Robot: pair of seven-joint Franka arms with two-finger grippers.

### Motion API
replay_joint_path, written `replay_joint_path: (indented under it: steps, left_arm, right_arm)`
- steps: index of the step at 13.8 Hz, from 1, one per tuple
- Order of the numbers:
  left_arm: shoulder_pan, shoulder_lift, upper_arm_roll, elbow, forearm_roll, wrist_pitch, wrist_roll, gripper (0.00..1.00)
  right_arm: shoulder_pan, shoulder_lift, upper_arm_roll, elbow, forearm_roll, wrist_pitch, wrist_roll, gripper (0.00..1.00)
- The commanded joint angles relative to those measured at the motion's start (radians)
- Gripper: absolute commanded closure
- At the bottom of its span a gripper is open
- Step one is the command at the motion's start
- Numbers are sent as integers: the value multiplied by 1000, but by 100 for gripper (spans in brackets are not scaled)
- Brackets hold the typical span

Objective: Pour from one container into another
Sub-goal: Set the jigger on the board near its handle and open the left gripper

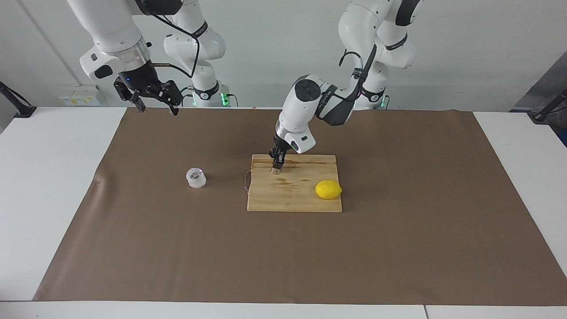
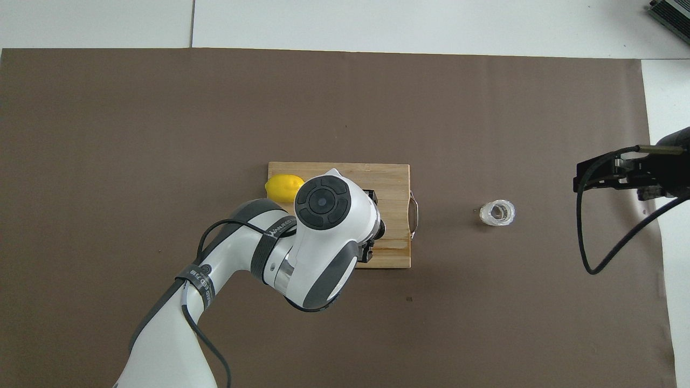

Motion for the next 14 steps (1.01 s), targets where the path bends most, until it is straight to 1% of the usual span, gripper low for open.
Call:
replay_joint_path:
  steps: [1,3,5,9,12,14]
  left_arm:
    - [-18,-8,17,-16,20,10,-22,0]
    - [-17,-10,16,-12,57,-9,-18,0]
    - [-8,-32,16,-10,104,-56,13,0]
    - [35,-120,19,-10,115,-171,217,0]
    - [97,-181,22,-8,117,-234,384,0]
    - [146,-192,22,5,119,-266,493,0]
  right_arm:
    - [-12,-5,5,-9,9,3,2,0]
    - [-12,-5,5,-11,9,5,2,0]
    - [-12,-5,5,-9,9,5,3,0]
    - [-12,-5,5,-9,9,3,3,0]
    - [-12,-7,5,-17,9,5,3,0]
    - [-9,-22,6,-52,20,18,2,0]
